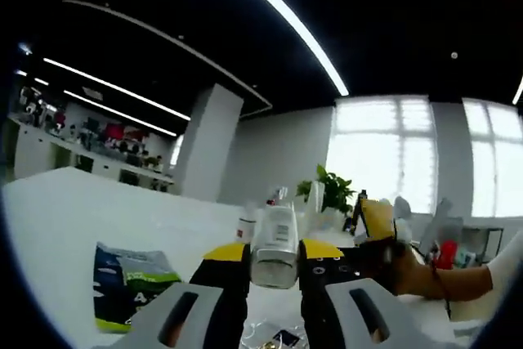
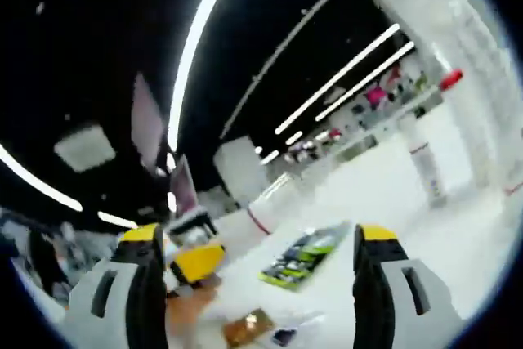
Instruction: Arrange the skincare products in the storage area until every visible bottle or jar stands upright without overlapping.
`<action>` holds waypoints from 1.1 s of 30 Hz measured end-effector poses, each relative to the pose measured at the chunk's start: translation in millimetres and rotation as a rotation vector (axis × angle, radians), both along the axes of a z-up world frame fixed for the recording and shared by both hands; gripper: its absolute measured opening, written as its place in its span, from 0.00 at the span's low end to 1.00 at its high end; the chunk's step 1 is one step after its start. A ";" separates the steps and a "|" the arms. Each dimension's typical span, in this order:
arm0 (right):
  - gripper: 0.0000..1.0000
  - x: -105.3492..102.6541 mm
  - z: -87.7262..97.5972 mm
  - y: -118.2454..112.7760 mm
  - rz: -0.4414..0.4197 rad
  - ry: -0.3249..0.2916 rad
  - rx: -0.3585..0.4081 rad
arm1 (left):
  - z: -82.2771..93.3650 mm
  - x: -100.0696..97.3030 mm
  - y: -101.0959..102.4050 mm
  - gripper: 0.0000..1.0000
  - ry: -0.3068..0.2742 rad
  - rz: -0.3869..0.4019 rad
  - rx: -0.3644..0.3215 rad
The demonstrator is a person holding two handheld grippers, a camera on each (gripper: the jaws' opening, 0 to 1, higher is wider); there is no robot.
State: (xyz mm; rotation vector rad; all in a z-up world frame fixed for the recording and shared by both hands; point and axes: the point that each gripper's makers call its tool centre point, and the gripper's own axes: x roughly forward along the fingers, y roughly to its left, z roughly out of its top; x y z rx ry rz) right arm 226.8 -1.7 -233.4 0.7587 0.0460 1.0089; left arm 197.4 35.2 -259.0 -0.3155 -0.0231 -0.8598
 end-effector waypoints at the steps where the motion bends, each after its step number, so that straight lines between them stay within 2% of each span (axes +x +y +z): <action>1: 1.00 0.1 2.2 -0.7 0.007 0.016 0.034 | 0.7 -1.2 -1.1 0.22 -0.005 -0.006 0.001; 2: 1.00 -4.3 7.0 -1.1 0.040 0.078 0.136 | 2.0 -5.6 -6.7 0.22 -0.027 -0.026 0.013; 3: 0.99 -5.2 7.0 -1.2 0.054 0.102 0.154 | 1.8 -8.5 -10.4 0.22 -0.042 -0.038 0.028; 4: 0.95 -5.4 5.9 -1.1 0.054 0.103 0.146 | 1.6 -9.3 -11.6 0.22 -0.047 -0.040 0.033; 6: 0.85 -6.0 -2.5 -0.6 0.045 0.102 0.065 | -1.0 -13.0 -18.2 0.22 -0.079 -0.048 0.078; 8: 0.67 -8.9 -9.9 0.7 0.056 0.134 0.007 | -4.2 -15.2 -22.2 0.22 -0.089 -0.048 0.115; 10: 0.46 -10.7 -13.9 0.7 0.052 0.129 -0.040 | -6.6 -16.2 -24.4 0.22 -0.111 -0.044 0.153; 11: 0.39 -7.5 -20.0 -1.1 0.033 0.148 -0.071 | -9.9 -18.0 -27.5 0.22 -0.129 -0.052 0.192; 12: 0.33 -4.9 -24.8 -3.4 0.015 0.168 -0.089 | -7.6 -20.0 -30.7 0.22 -0.146 -0.054 0.185; 13: 0.32 -4.0 -26.7 -4.6 0.008 0.176 -0.093 | -7.8 -20.3 -30.8 0.23 -0.149 -0.055 0.190; 14: 0.30 -4.9 -24.4 -3.0 0.039 0.216 -0.036 | -7.7 -19.5 -31.1 0.23 -0.158 -0.051 0.199; 15: 0.28 -4.6 -24.1 -2.5 0.047 0.252 -0.010 | -17.4 -18.9 -33.5 0.23 -0.168 -0.063 0.264; 17: 0.26 -2.9 -27.5 -7.0 0.051 0.259 -0.034 | -26.0 -17.9 -37.1 0.23 -0.168 -0.082 0.312; 18: 0.24 -2.9 -26.4 -7.8 0.043 0.248 -0.046 | -29.4 -18.0 -39.3 0.23 -0.160 -0.095 0.322; 20: 0.21 2.7 -27.4 -14.5 -0.038 0.185 -0.120 | -31.6 -15.6 -40.7 0.27 -0.145 -0.100 0.321; 21: 0.21 6.1 -27.8 -18.7 -0.095 0.144 -0.172 | -31.5 -13.8 -40.7 0.33 -0.139 -0.107 0.316; 22: 0.21 7.1 -26.7 -21.3 -0.128 0.115 -0.199 | -32.2 -12.6 -41.3 0.42 -0.129 -0.109 0.314; 24: 0.21 8.3 -20.5 -25.4 -0.189 0.049 -0.235 | -34.3 -8.7 -39.4 0.55 -0.114 -0.098 0.323; 25: 0.21 8.7 -18.2 -27.2 -0.214 0.026 -0.251 | -37.3 -0.9 -32.8 0.60 -0.112 -0.052 0.356; 28: 0.21 16.8 -15.3 -43.1 -0.387 -0.089 -0.403 | -40.2 6.9 -27.2 0.65 -0.088 -0.026 0.365; 29: 0.21 22.3 -14.2 -55.0 -0.517 -0.168 -0.523 | -40.8 8.4 -26.3 0.66 -0.079 -0.027 0.361; 31: 0.21 25.4 -13.6 -63.2 -0.612 -0.224 -0.610 | -41.4 9.9 -25.8 0.67 -0.070 -0.027 0.357; 32: 0.21 27.7 -12.4 -67.8 -0.677 -0.287 -0.685 | -42.9 11.7 -25.7 0.67 -0.062 -0.031 0.356; 33: 0.21 28.7 -11.0 -69.0 -0.706 -0.331 -0.724 | -43.8 12.3 -25.7 0.66 -0.057 -0.033 0.356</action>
